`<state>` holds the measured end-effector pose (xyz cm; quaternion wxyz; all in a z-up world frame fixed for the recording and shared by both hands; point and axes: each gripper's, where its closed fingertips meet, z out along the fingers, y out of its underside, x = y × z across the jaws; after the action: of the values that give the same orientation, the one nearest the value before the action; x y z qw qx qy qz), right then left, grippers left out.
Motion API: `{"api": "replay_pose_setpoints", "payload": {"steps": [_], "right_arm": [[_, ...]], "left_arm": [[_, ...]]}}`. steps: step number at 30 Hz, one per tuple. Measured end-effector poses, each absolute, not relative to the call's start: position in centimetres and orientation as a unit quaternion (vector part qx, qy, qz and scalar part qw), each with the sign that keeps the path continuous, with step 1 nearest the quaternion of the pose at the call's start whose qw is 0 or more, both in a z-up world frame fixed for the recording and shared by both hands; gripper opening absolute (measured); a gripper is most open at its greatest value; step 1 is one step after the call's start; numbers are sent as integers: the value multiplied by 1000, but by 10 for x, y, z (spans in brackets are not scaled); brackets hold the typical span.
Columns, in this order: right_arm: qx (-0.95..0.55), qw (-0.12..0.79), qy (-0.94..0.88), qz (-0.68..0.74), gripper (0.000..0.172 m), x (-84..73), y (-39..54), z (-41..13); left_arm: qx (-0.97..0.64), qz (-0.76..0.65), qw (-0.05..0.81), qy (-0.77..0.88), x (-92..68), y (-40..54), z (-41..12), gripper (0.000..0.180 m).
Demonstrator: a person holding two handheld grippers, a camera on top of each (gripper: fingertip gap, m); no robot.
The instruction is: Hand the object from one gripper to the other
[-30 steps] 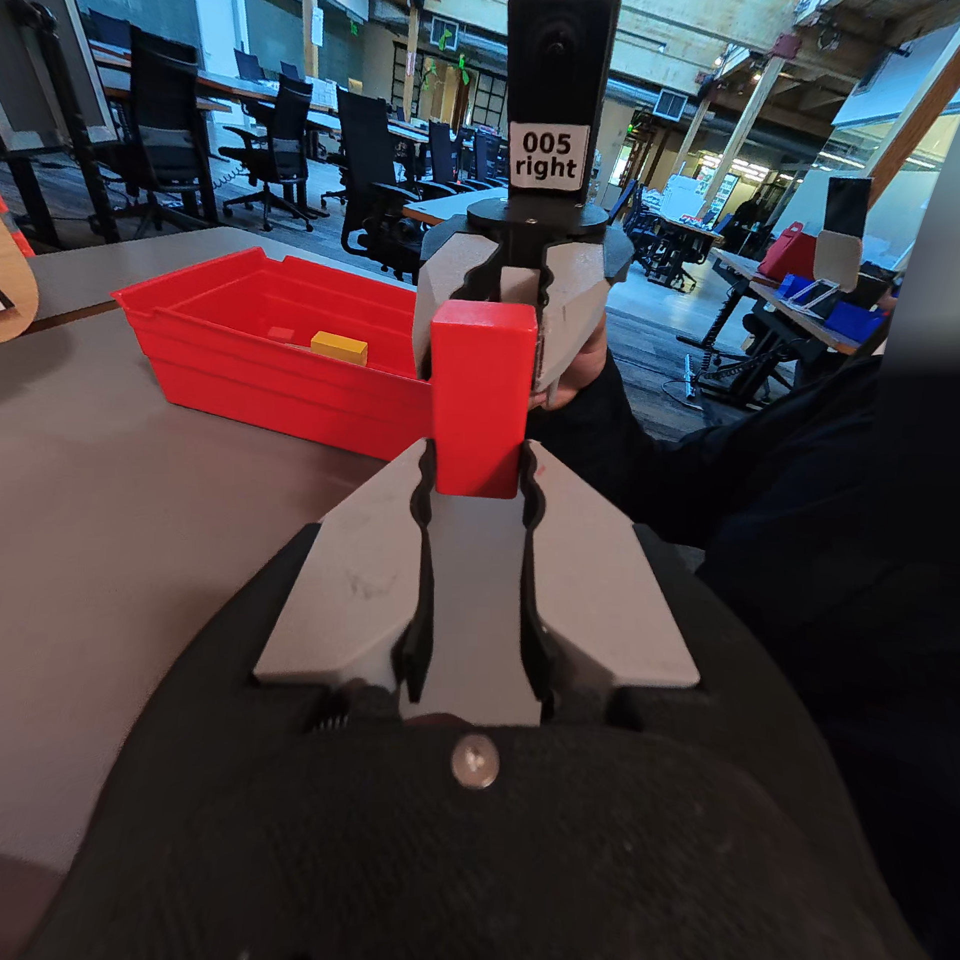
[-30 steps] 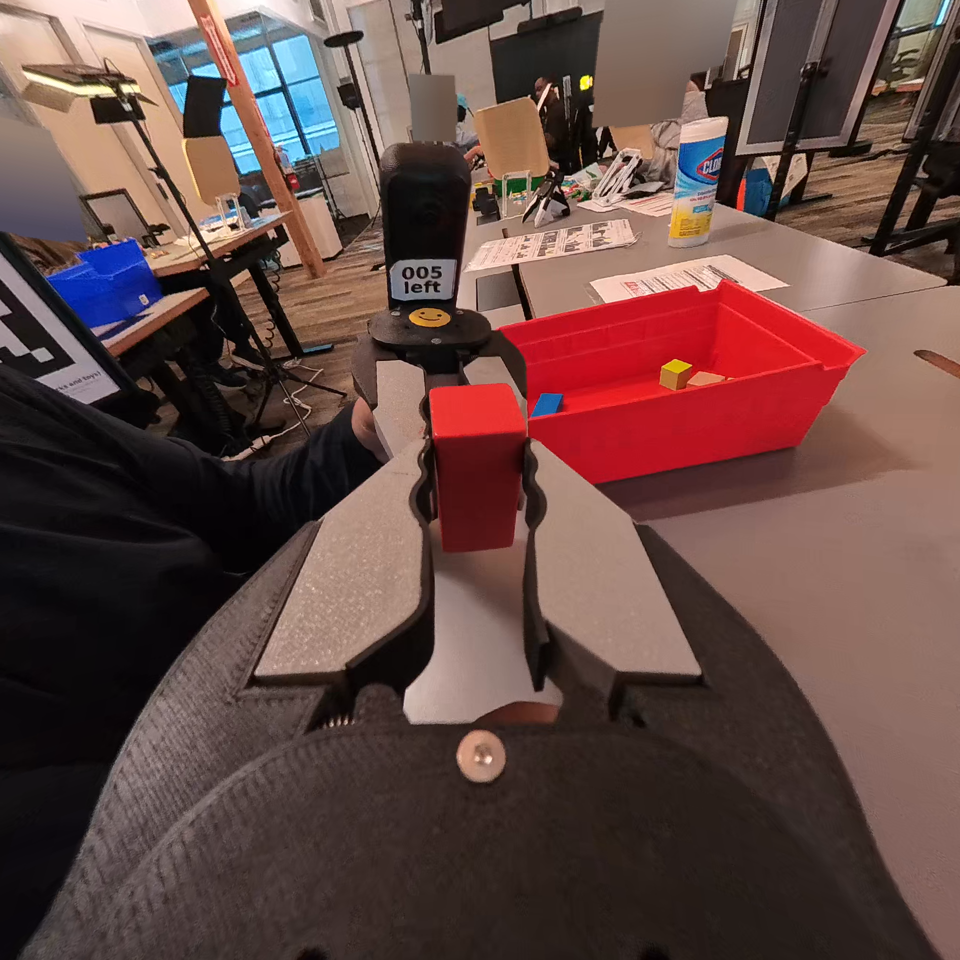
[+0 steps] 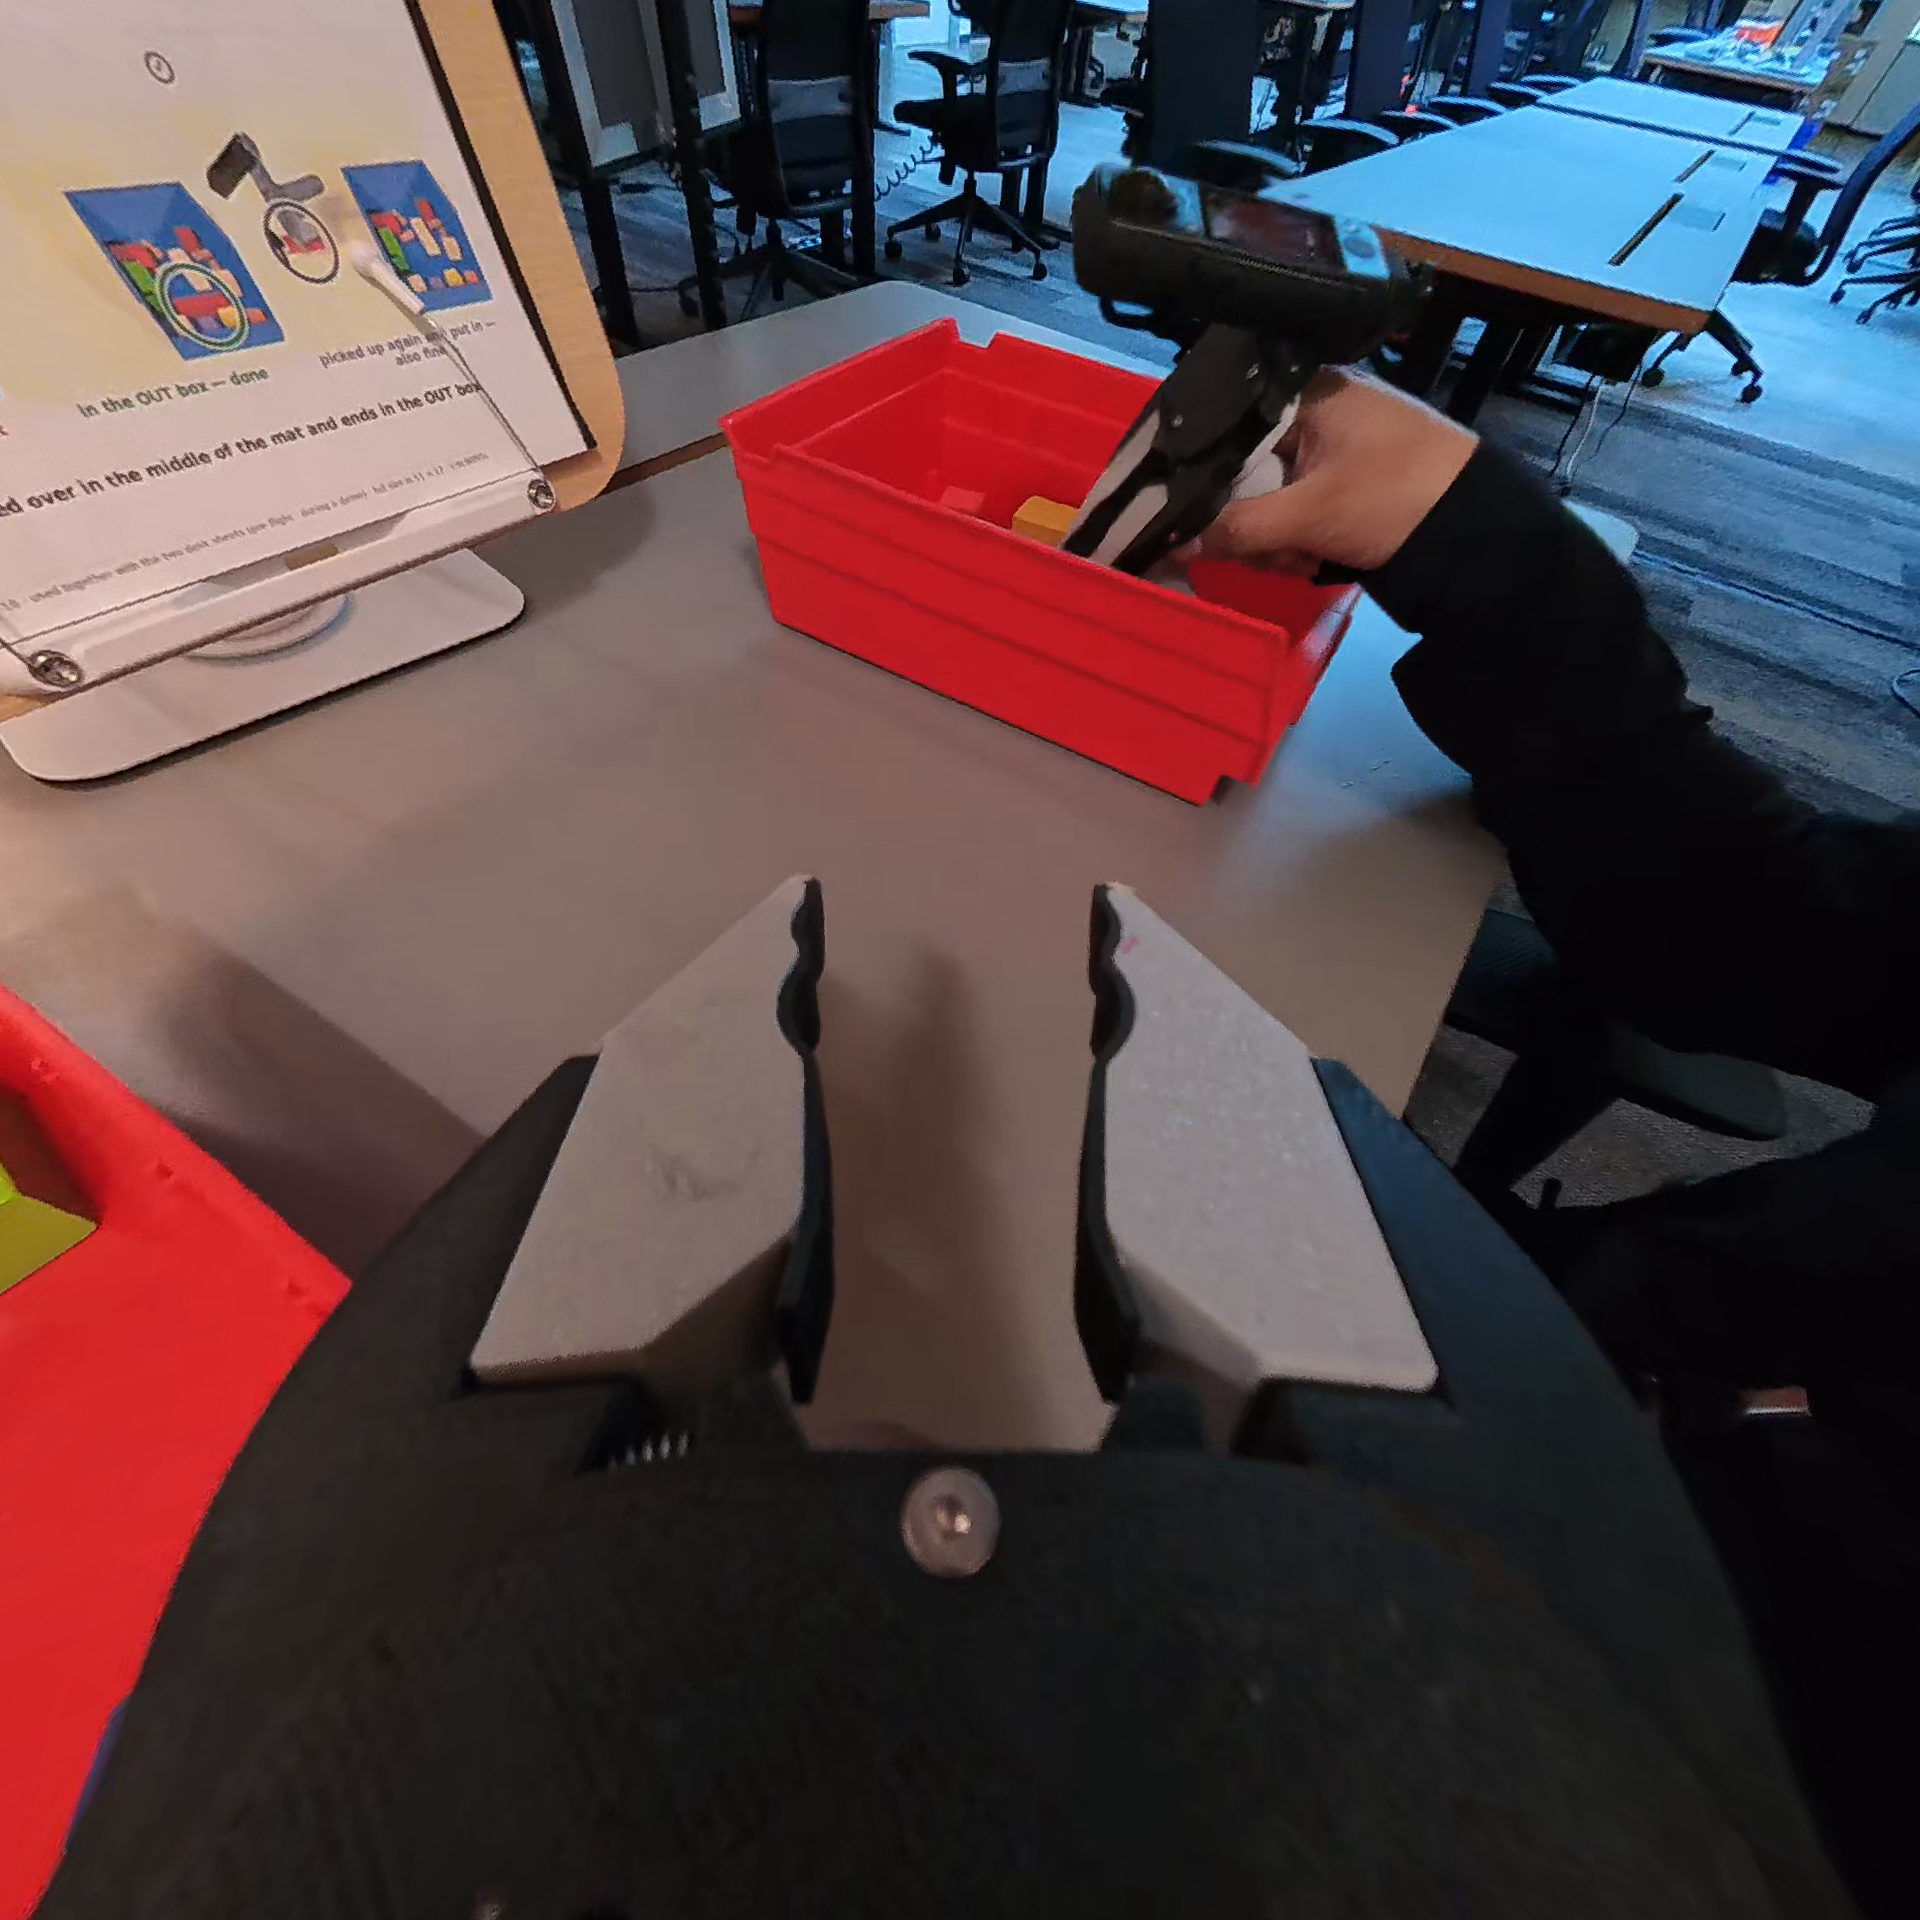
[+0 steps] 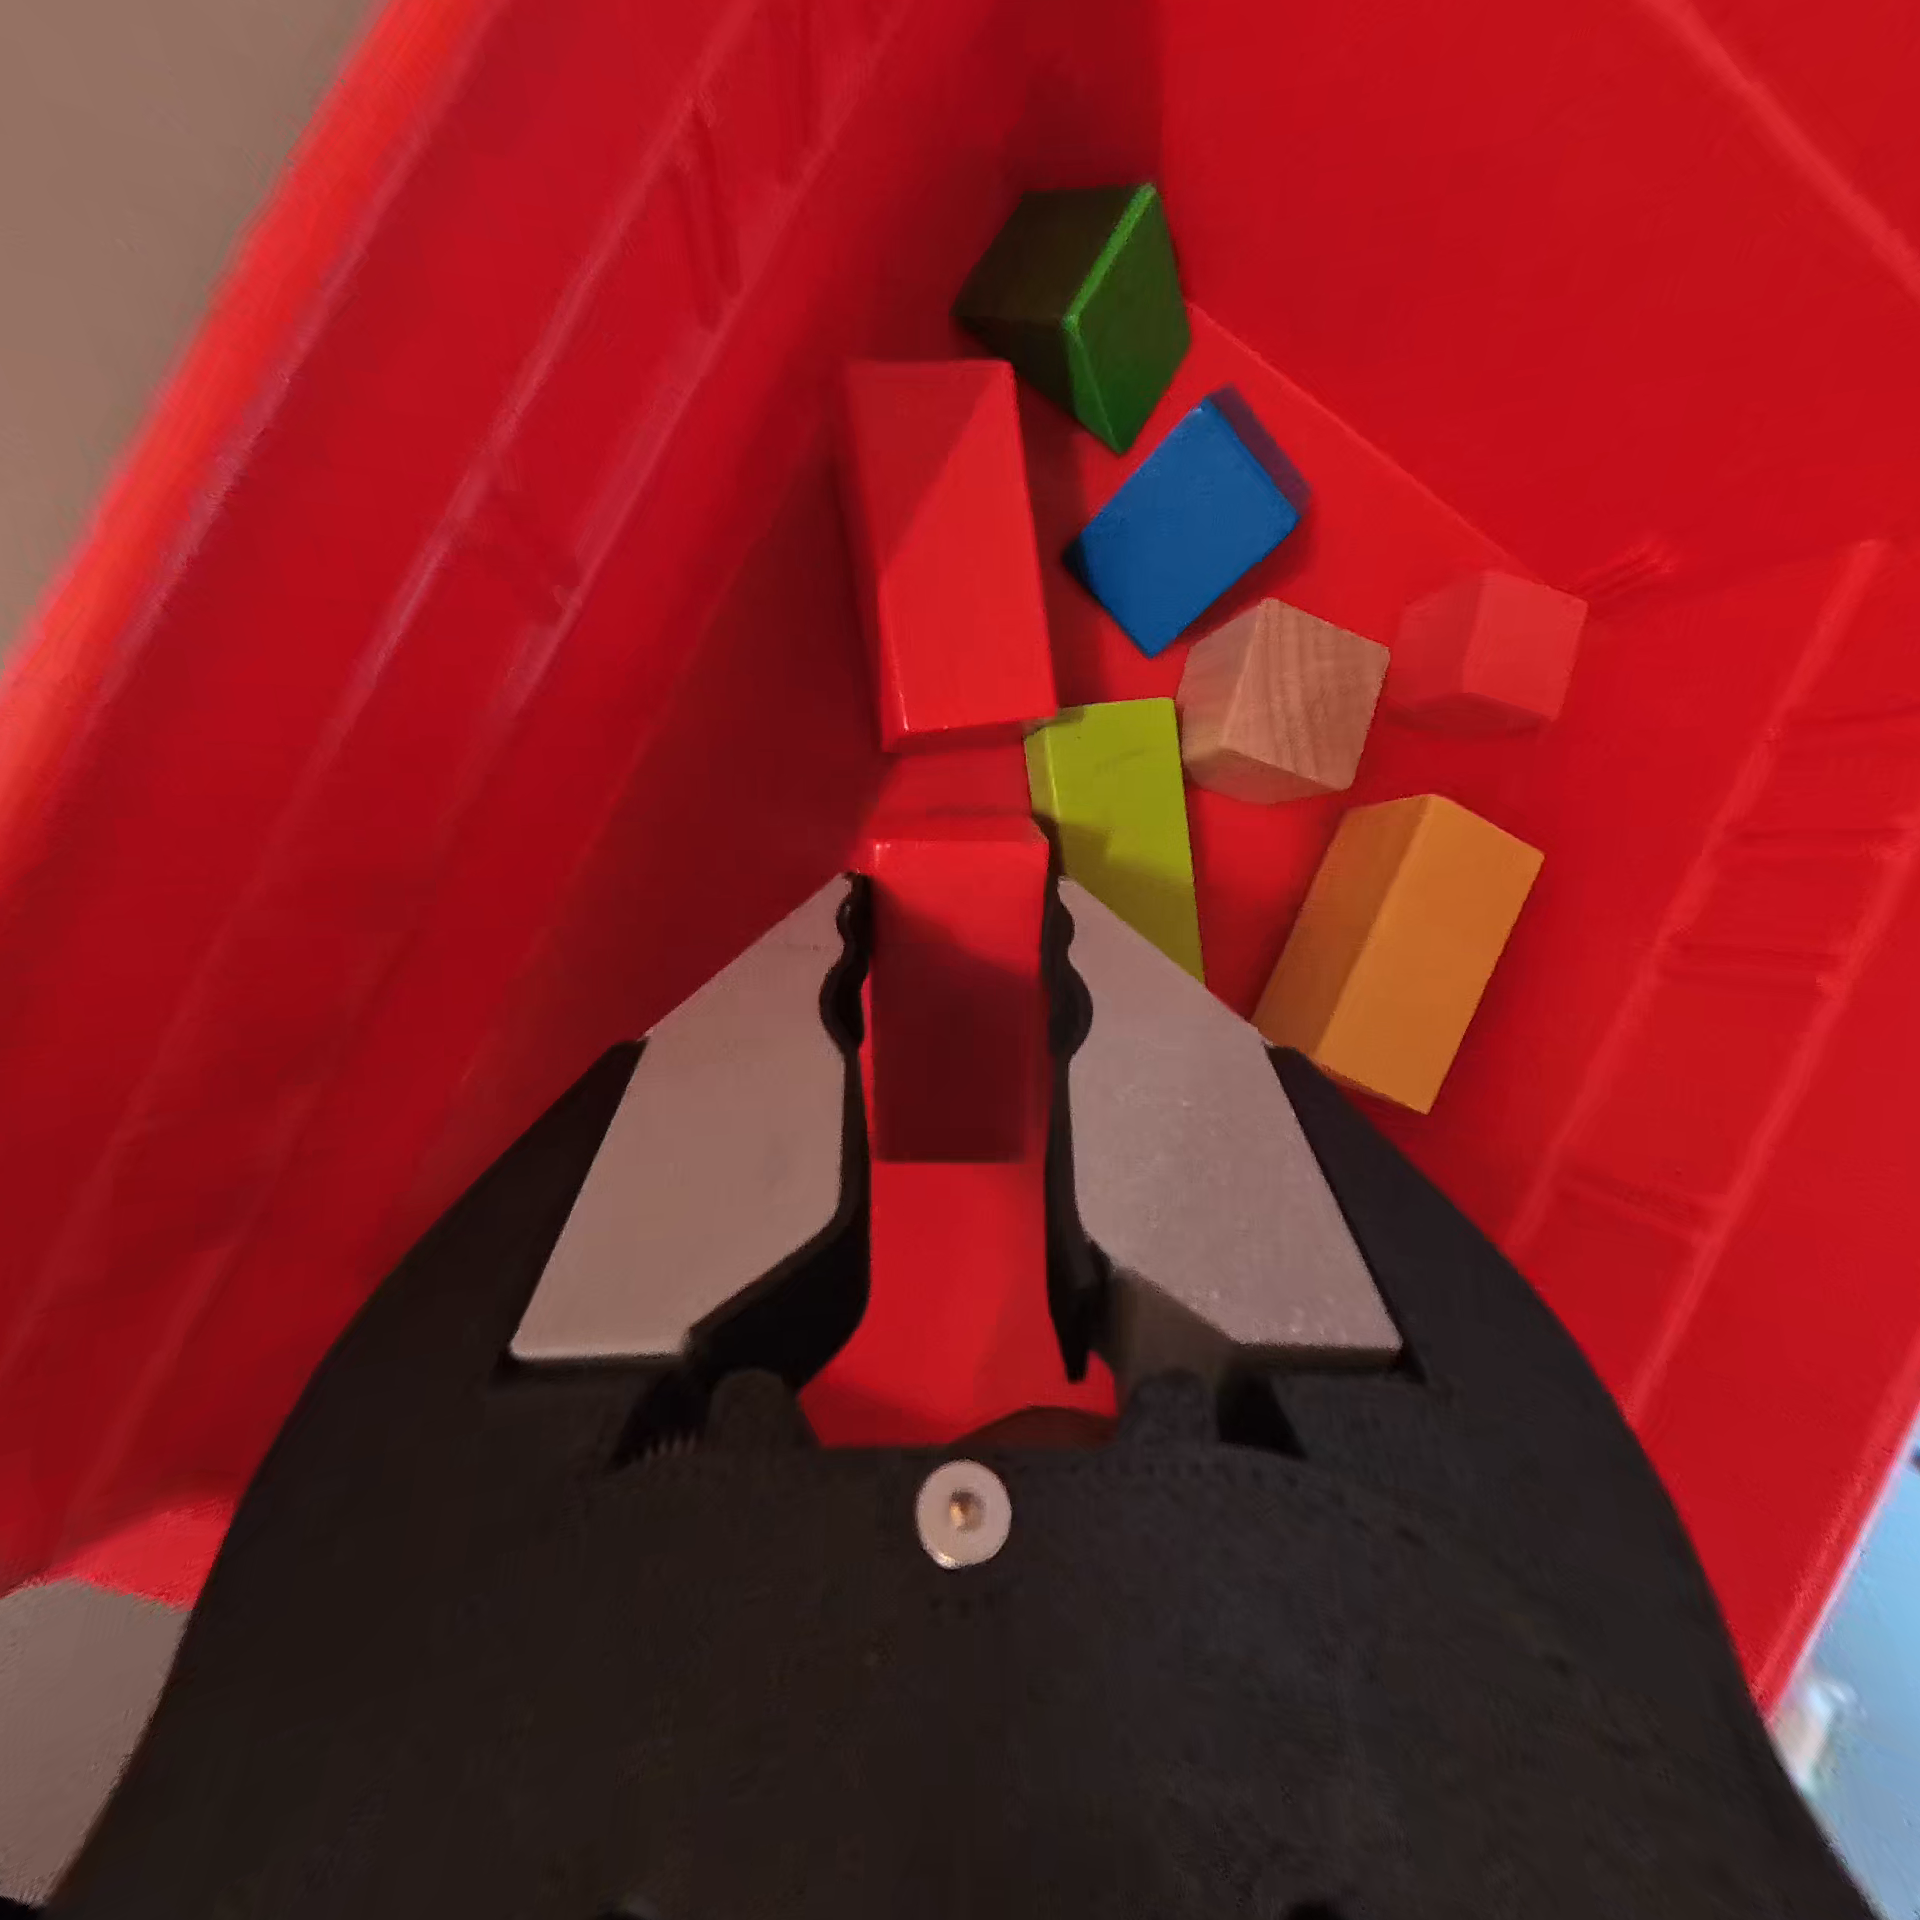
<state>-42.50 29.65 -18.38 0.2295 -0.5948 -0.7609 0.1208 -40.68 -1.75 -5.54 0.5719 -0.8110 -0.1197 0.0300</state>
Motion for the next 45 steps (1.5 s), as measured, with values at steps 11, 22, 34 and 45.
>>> {"api": "replay_pose_setpoints", "payload": {"steps": [11, 22, 34, 45], "right_arm": [[-602, 258, -740, 154, 43, -431, 302, -167], [-566, 322, -708, 275, 43, -437, 284, -106], [-535, 351, -701, 315, 43, -430, 276, -77], [-506, 346, -705, 356, 40, -423, 257, -60]], "left_arm": [[-808, 174, 478, -297, -489, -135, -65, 56], [-819, 143, 437, -344, -607, -182, -79, 56], [-950, 91, 146, -261, -677, -167, -182, 55], [-947, 123, 185, -233, -665, -157, -175, 30]]}}
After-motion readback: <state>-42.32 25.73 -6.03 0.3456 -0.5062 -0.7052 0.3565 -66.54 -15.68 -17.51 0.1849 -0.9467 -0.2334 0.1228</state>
